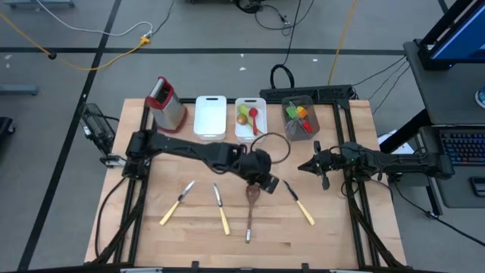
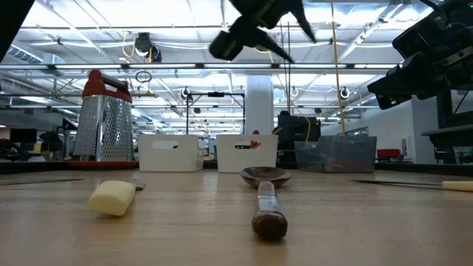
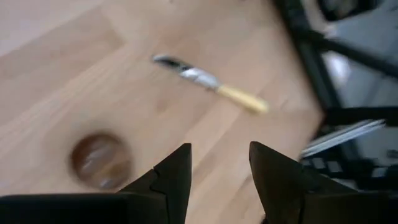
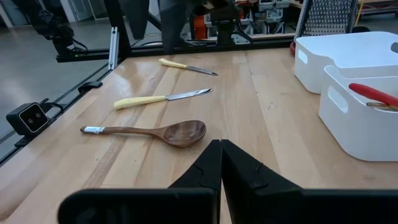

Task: Pick & Place Kitchen Items
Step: Put the brown serving spoon into the right white bin

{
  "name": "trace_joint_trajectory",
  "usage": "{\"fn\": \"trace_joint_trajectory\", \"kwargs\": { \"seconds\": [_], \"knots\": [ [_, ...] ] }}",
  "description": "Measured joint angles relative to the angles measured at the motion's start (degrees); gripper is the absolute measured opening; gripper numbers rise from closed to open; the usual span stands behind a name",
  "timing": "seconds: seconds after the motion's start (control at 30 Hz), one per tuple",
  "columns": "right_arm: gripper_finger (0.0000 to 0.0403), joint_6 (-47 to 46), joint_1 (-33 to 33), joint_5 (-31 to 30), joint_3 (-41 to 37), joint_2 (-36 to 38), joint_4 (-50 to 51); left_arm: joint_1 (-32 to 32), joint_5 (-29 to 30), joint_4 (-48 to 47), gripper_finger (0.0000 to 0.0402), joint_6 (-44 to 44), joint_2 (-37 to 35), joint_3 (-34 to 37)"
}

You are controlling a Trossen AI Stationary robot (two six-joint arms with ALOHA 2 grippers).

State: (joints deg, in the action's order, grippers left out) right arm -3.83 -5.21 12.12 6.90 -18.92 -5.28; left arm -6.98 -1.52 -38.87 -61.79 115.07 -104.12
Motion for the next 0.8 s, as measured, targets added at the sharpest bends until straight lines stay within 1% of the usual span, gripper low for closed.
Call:
{"fn": "trace_joint_trajectory", "kwargs": {
  "seconds": [0.1,0.17,0.3,0.53,0.63,0.8],
  "knots": [
    [0.0000,0.0,0.0,0.0,0.0,0.0,0.0,-1.4,3.0,-4.5,0.0163,0.9,0.0,0.0],
    [0.0000,0.0,0.0,0.0,0.0,0.0,0.0,-2.0,4.5,-5.9,0.0163,2.1,0.1,0.5],
    [0.0000,0.0,0.0,0.0,0.0,0.0,0.0,-2.2,4.6,-6.4,0.0163,5.8,0.6,3.3],
    [0.0000,0.0,0.0,0.0,0.0,0.0,0.0,-1.5,4.6,-4.7,0.0163,12.1,0.5,9.2],
    [0.0000,0.0,0.0,0.0,0.0,0.0,0.0,-1.3,4.6,-2.0,0.0163,15.3,0.4,11.6],
    [0.0000,0.0,0.0,0.0,0.0,0.0,0.0,-0.1,4.5,0.2,0.0163,17.1,0.5,15.5]
  ]
}}
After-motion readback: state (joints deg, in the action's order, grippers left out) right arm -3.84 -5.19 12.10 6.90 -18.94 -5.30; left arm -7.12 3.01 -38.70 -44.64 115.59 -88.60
